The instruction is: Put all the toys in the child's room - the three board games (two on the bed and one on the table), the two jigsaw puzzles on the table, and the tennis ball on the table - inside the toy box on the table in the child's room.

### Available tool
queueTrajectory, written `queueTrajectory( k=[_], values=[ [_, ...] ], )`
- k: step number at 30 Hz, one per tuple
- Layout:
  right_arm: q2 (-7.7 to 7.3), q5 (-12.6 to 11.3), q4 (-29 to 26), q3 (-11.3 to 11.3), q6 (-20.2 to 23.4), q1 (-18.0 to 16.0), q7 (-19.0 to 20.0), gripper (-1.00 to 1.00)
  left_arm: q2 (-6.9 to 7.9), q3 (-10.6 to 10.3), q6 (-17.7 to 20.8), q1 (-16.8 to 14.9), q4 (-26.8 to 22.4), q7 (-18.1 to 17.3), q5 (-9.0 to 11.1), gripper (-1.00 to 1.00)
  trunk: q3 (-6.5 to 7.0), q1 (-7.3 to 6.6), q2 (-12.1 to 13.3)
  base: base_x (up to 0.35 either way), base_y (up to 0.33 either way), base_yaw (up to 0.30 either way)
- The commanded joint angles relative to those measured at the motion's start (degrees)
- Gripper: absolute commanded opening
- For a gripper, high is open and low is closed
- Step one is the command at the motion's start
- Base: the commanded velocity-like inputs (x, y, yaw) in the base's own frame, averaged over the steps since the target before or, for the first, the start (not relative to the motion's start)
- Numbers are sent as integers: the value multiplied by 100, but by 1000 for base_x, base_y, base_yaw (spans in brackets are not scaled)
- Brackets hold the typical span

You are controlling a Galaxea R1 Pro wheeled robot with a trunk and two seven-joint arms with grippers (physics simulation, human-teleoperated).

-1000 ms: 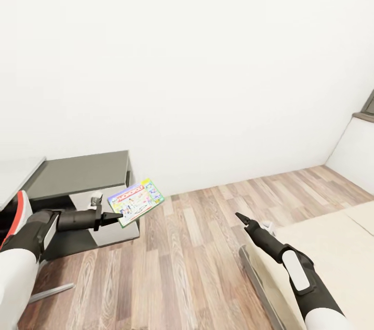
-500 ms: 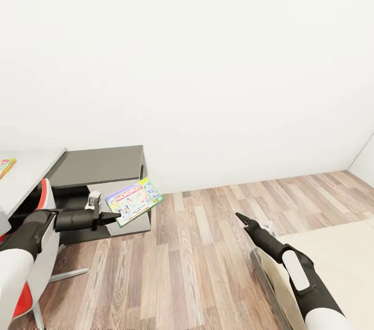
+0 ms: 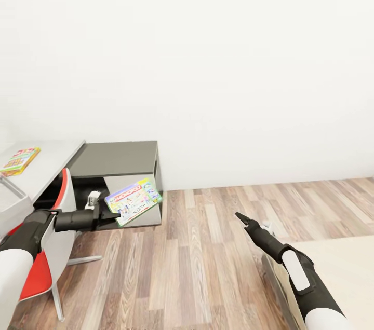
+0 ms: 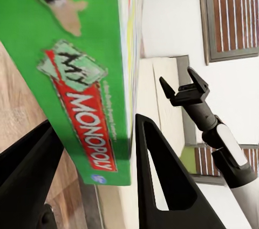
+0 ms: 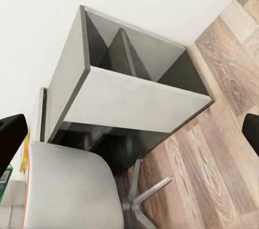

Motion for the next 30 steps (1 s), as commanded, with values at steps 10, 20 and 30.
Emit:
queueTrajectory(
  k=[10,20,30],
  values=[
    [15,-17,-14,-3,27,-4,14,100,-2,25,61,-7,-1,-46,-55,-100,-66,3,-12,0,0,142],
    [139,-6,-34,-9,32,-4,13,100,0,25,61,-7,-1,-46,-55,-100,-68,3,-12,0,0,5],
    [142,-7,-47,-4,34,-4,5,100,0,26,61,-7,-1,-46,-61,-100,-68,3,-12,75,0,0]
  ],
)
